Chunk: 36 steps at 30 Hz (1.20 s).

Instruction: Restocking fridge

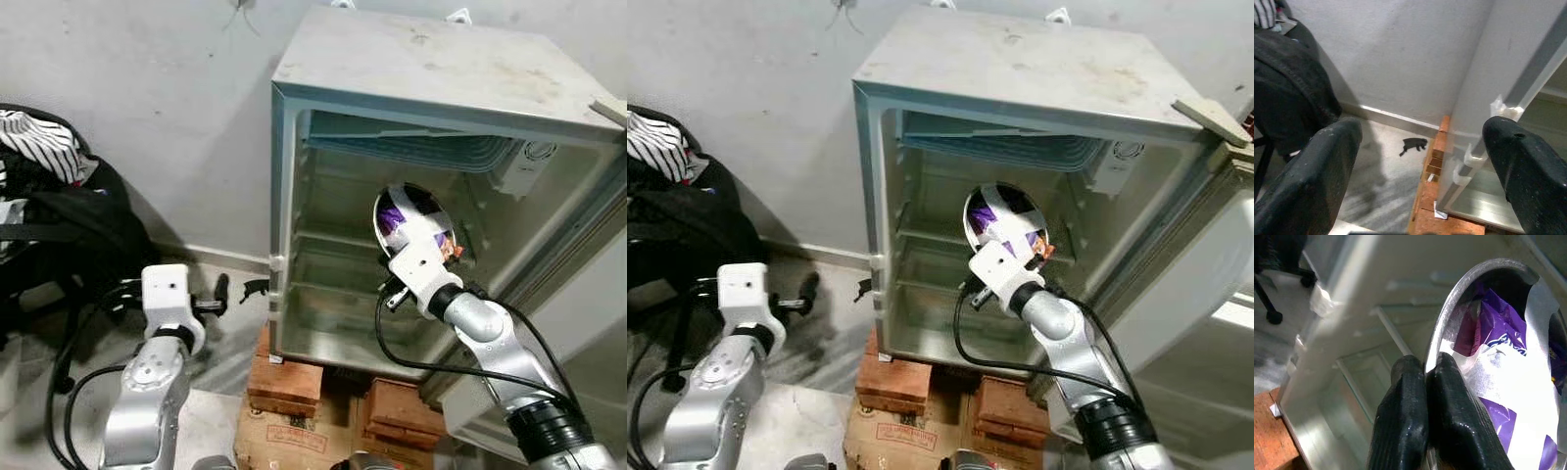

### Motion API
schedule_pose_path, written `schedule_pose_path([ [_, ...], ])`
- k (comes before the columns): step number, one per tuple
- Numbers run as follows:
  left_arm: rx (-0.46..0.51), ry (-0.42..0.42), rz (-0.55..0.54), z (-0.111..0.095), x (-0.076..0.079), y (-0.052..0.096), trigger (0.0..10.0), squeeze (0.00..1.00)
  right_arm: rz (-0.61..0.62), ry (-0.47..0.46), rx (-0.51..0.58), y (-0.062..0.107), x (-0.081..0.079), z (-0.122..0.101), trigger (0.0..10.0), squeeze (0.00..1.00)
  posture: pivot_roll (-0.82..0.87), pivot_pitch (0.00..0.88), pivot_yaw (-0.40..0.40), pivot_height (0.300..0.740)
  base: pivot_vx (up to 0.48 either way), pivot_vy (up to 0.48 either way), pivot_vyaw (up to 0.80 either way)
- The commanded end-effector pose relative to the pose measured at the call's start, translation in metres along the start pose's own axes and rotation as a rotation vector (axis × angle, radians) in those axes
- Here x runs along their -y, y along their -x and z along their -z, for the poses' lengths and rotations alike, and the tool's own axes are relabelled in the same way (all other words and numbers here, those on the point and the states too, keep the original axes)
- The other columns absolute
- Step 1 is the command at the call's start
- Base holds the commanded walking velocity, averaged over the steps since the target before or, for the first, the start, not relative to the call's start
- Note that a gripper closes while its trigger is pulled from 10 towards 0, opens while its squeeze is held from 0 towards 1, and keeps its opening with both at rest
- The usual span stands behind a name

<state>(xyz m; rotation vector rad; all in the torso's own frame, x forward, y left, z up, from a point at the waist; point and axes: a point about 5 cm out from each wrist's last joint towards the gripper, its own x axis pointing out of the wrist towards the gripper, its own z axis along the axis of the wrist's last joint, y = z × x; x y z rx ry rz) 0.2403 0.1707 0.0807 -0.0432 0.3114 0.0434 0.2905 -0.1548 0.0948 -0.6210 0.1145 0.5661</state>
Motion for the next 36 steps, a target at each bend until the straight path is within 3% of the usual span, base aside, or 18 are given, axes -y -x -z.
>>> schedule_pose_path([
  [1,0.015,0.003,0.010,-0.0038,0.0011,0.0013,10.0,0.00,-0.012,0.049,0.047,-0.0015,0.0035,-0.0108,10.0,0.00,0.05,0.000,-0.074,0.740,0.262,0.000,0.00],
  [10,0.000,0.007,0.014,-0.0012,0.0021,0.0026,10.0,0.00,-0.019,0.034,0.042,-0.0002,0.0017,-0.0101,10.0,0.00,0.04,0.000,-0.074,0.740,0.285,0.000,0.50],
  [29,-0.010,0.008,0.039,-0.0002,0.0049,0.0016,10.0,0.00,0.003,0.038,0.021,-0.0011,0.0049,-0.0053,10.0,0.00,0.04,0.000,-0.075,0.740,0.073,0.000,0.00],
  [36,-0.012,0.006,0.044,0.0002,0.0044,0.0018,10.0,0.00,0.004,0.039,0.021,-0.0017,0.0047,-0.0059,10.0,0.00,0.04,0.000,-0.075,0.740,0.445,0.000,0.00],
])
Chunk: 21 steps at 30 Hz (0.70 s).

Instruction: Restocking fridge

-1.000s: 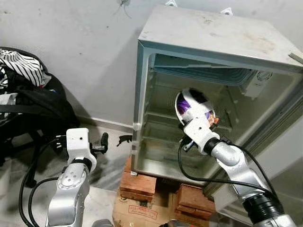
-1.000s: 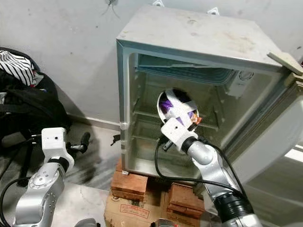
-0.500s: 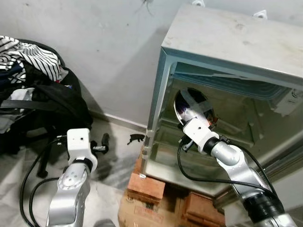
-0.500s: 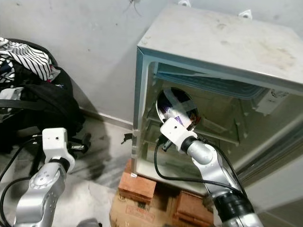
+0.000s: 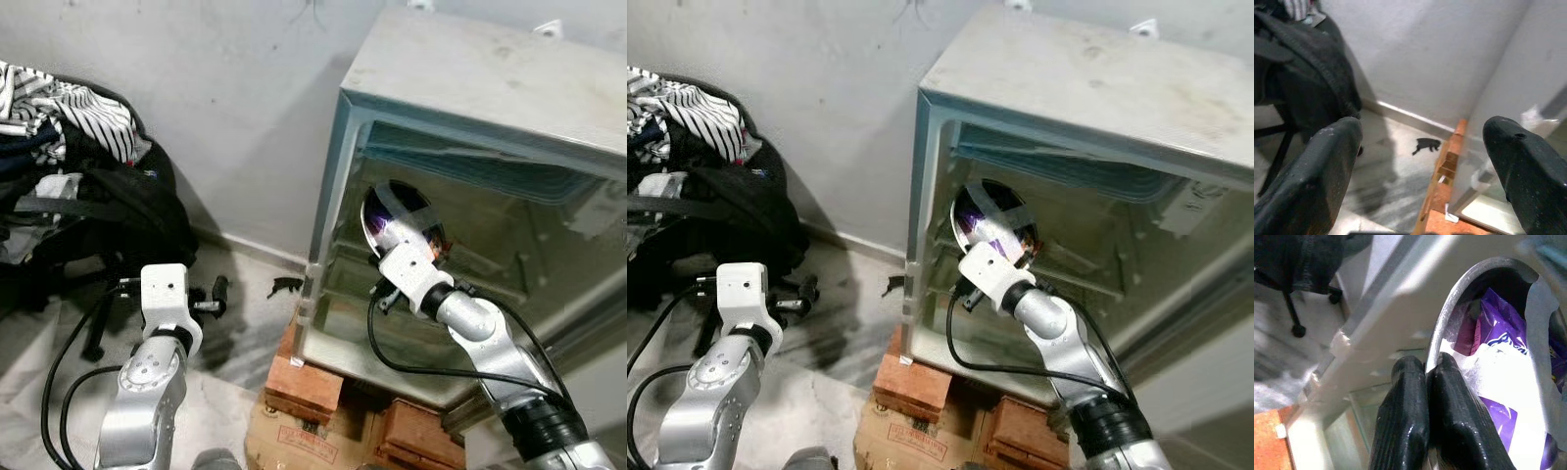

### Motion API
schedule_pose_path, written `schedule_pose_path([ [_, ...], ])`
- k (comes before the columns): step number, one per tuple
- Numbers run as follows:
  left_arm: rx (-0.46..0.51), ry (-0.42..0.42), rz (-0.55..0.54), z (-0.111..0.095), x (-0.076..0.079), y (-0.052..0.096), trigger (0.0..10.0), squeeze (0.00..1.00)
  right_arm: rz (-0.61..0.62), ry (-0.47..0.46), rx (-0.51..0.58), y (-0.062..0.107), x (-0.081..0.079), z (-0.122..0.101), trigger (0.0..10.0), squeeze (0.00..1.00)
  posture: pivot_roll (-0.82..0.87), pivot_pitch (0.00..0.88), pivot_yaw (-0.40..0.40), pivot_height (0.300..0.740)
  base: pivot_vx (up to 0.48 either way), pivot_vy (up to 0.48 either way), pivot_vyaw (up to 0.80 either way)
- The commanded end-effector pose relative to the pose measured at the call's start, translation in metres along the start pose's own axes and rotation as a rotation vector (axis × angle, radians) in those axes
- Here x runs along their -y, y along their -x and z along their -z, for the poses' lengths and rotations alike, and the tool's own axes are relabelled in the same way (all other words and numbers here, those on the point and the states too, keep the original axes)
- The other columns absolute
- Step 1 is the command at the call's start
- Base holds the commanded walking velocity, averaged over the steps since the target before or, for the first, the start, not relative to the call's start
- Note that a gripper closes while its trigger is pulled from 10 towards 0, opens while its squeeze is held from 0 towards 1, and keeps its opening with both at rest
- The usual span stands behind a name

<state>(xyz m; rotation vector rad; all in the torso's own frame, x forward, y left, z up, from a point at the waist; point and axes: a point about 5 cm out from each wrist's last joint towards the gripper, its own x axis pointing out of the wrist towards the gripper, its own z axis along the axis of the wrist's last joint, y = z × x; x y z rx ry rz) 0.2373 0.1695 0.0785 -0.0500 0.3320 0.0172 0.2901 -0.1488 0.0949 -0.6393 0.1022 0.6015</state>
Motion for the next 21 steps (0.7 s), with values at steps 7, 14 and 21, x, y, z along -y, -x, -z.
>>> schedule_pose_path([
  [7,0.004,0.001,0.011,-0.0022,0.0020,-0.0013,10.0,0.00,0.034,0.012,0.003,0.0001,0.0082,-0.0018,10.0,0.00,0.04,0.000,-0.073,0.740,0.374,0.000,0.00],
  [14,0.007,0.004,0.013,-0.0030,0.0028,-0.0010,10.0,0.00,0.032,0.010,-0.001,0.0004,0.0080,-0.0002,10.0,0.00,0.04,0.000,-0.073,0.740,0.125,0.000,0.00],
  [21,-0.005,0.007,-0.005,-0.0020,0.0019,-0.0005,10.0,0.00,0.029,0.009,-0.003,-0.0008,0.0079,0.0001,10.0,0.00,0.05,0.000,-0.076,0.740,0.000,0.000,0.00],
])
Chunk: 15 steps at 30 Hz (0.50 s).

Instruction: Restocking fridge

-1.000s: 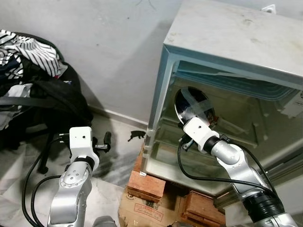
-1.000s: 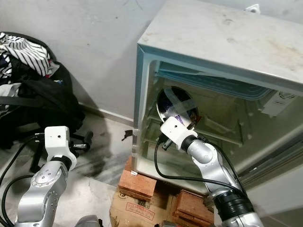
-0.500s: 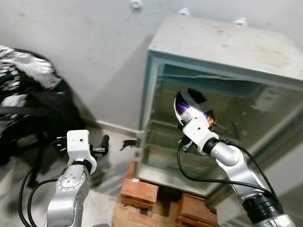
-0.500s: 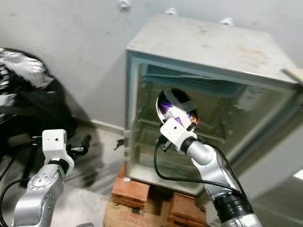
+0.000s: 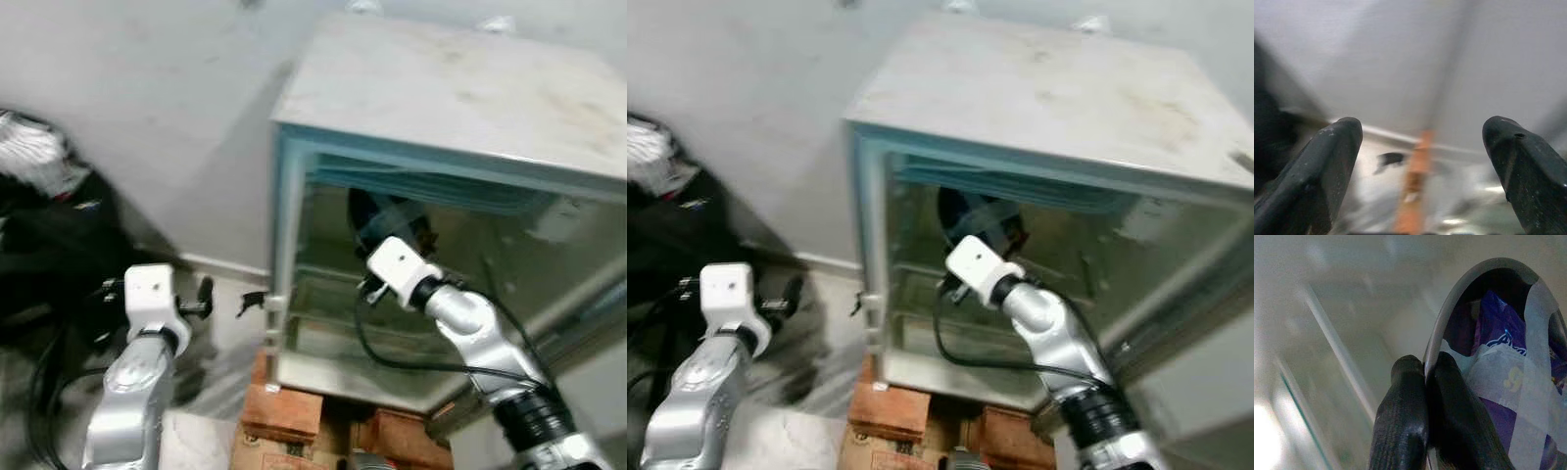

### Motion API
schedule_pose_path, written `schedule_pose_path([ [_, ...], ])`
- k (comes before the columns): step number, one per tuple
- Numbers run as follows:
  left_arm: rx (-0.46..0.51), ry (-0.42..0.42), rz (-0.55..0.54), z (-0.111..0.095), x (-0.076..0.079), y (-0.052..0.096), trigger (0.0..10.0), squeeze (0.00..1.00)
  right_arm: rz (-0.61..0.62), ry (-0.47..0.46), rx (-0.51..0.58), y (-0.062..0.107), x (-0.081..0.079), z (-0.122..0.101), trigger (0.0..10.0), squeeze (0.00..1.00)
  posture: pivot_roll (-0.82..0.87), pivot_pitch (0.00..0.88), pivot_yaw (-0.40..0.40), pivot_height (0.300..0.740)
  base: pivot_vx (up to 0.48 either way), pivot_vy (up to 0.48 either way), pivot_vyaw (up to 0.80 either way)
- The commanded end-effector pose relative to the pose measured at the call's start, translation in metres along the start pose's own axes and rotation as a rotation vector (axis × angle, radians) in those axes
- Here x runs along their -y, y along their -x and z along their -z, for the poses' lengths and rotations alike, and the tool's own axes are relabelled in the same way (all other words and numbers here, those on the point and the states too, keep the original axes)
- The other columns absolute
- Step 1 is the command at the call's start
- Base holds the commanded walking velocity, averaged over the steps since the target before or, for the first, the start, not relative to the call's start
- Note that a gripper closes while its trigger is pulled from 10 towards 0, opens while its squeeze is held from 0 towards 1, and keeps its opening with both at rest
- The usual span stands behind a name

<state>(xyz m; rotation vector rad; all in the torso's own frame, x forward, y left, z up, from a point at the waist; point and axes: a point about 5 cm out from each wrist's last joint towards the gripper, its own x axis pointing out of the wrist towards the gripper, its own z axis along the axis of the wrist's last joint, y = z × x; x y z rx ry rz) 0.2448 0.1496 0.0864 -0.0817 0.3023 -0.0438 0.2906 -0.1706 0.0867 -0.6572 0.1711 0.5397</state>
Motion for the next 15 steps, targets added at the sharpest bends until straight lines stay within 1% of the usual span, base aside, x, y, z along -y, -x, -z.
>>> schedule_pose_path([
  [1,-0.033,-0.015,-0.071,0.006,-0.018,0.005,10.0,0.00,-0.007,0.015,0.080,-0.008,-0.002,-0.020,10.0,0.00,0.05,0.000,-0.076,0.740,0.000,0.000,0.00],
  [6,-0.032,-0.017,-0.088,0.004,-0.021,0.008,10.0,0.00,-0.023,0.026,0.086,-0.016,0.001,-0.025,10.0,0.00,0.06,0.006,-0.081,0.740,0.000,0.000,0.00],
  [9,-0.039,-0.022,-0.124,0.006,-0.024,0.012,10.0,0.00,-0.038,0.047,0.102,-0.023,0.005,-0.030,10.0,0.00,0.07,0.021,-0.090,0.740,0.000,0.000,0.00],
  [11,-0.041,-0.024,-0.130,0.006,-0.024,0.013,10.0,0.00,-0.042,0.047,0.105,-0.025,0.005,-0.031,10.0,0.00,0.08,0.028,-0.096,0.740,0.000,0.000,0.00],
  [13,-0.054,-0.025,-0.158,0.010,-0.027,0.020,10.0,0.00,-0.069,0.050,0.114,-0.034,0.001,-0.036,10.0,0.00,0.09,0.049,-0.109,0.740,0.000,0.000,0.00],
  [15,-0.068,-0.025,-0.167,0.012,-0.029,0.025,10.0,0.00,-0.089,0.039,0.112,-0.039,-0.003,-0.037,10.0,0.00,0.11,0.066,-0.118,0.740,0.000,0.000,0.00],
])
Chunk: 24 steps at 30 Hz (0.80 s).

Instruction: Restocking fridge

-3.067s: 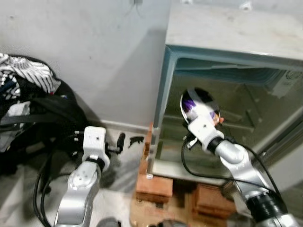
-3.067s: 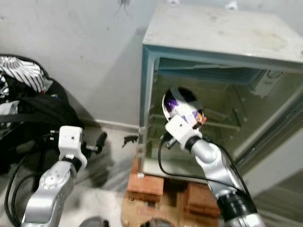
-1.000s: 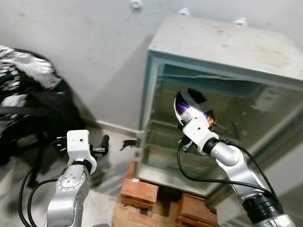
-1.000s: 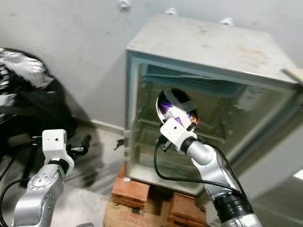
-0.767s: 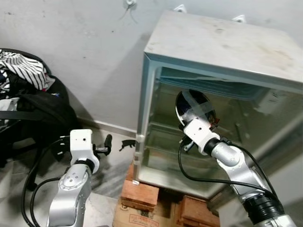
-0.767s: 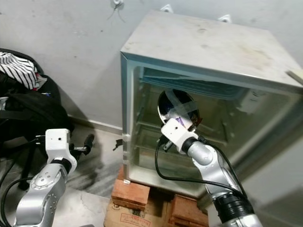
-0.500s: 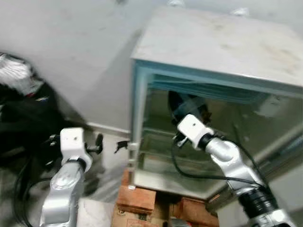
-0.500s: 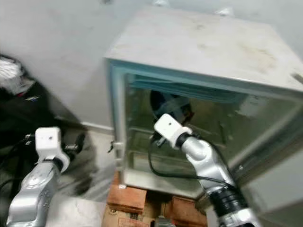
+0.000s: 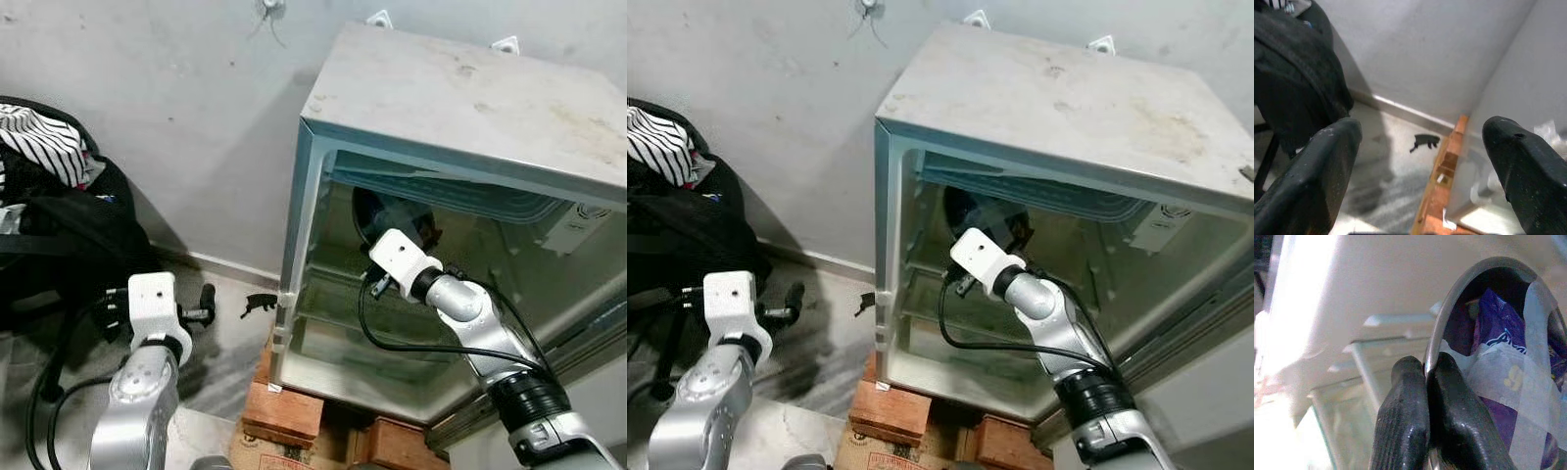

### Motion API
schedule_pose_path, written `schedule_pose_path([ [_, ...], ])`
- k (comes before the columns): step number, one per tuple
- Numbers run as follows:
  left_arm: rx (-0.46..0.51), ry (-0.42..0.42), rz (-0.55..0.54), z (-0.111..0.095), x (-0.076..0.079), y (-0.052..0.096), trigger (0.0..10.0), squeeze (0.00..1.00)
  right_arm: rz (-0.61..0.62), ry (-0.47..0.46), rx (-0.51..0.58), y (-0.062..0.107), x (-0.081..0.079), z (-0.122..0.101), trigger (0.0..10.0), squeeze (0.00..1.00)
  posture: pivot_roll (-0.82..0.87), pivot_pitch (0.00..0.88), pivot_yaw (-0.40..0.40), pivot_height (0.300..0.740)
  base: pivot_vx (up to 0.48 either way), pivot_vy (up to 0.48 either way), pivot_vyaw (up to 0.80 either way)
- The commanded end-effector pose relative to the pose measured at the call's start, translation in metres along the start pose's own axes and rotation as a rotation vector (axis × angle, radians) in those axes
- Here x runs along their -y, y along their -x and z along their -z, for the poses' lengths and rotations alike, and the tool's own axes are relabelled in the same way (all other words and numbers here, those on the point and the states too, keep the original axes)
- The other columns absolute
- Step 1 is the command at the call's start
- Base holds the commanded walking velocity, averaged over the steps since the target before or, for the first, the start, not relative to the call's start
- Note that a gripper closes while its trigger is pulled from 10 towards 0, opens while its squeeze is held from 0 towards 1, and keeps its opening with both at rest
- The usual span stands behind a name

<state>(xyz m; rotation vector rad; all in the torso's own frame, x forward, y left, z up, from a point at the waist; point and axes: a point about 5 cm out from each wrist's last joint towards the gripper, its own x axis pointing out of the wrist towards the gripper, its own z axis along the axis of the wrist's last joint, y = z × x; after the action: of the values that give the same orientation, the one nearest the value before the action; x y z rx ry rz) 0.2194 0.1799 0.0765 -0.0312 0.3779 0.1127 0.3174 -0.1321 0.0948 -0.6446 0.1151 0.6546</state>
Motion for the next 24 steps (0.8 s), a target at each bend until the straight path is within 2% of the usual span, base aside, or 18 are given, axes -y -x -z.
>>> schedule_pose_path([
  [1,-0.006,0.002,-0.006,-0.001,0.000,0.006,10.0,0.00,-0.009,0.021,0.024,-0.005,0.003,-0.007,10.0,0.00,0.11,0.077,-0.123,0.740,0.000,0.000,0.00],
  [6,-0.048,0.002,-0.020,0.007,-0.005,0.018,10.0,0.00,-0.048,0.014,0.022,-0.021,-0.005,-0.009,10.0,0.00,0.13,0.118,-0.138,0.740,0.000,0.000,0.00],
  [10,-0.079,0.006,-0.037,0.012,-0.007,0.037,10.0,0.00,-0.073,0.045,0.037,-0.039,-0.007,-0.020,10.0,0.00,0.16,0.170,-0.155,0.740,0.000,0.000,0.00],
  [16,-0.108,0.011,-0.045,0.015,-0.006,0.055,10.0,0.00,-0.095,0.066,0.021,-0.050,-0.012,-0.024,10.0,0.00,0.18,0.214,-0.166,0.740,0.000,0.000,0.00],
  [20,-0.126,0.020,-0.035,0.015,-0.001,0.069,10.0,0.00,-0.099,0.083,-0.043,-0.057,-0.016,-0.019,10.0,0.00,0.19,0.255,-0.180,0.740,0.000,0.000,0.00],
  [24,-0.133,0.026,-0.033,0.014,0.001,0.074,10.0,0.00,-0.096,0.078,-0.064,-0.059,-0.017,-0.018,10.0,0.00,0.19,0.265,-0.185,0.740,0.000,0.000,0.00],
])
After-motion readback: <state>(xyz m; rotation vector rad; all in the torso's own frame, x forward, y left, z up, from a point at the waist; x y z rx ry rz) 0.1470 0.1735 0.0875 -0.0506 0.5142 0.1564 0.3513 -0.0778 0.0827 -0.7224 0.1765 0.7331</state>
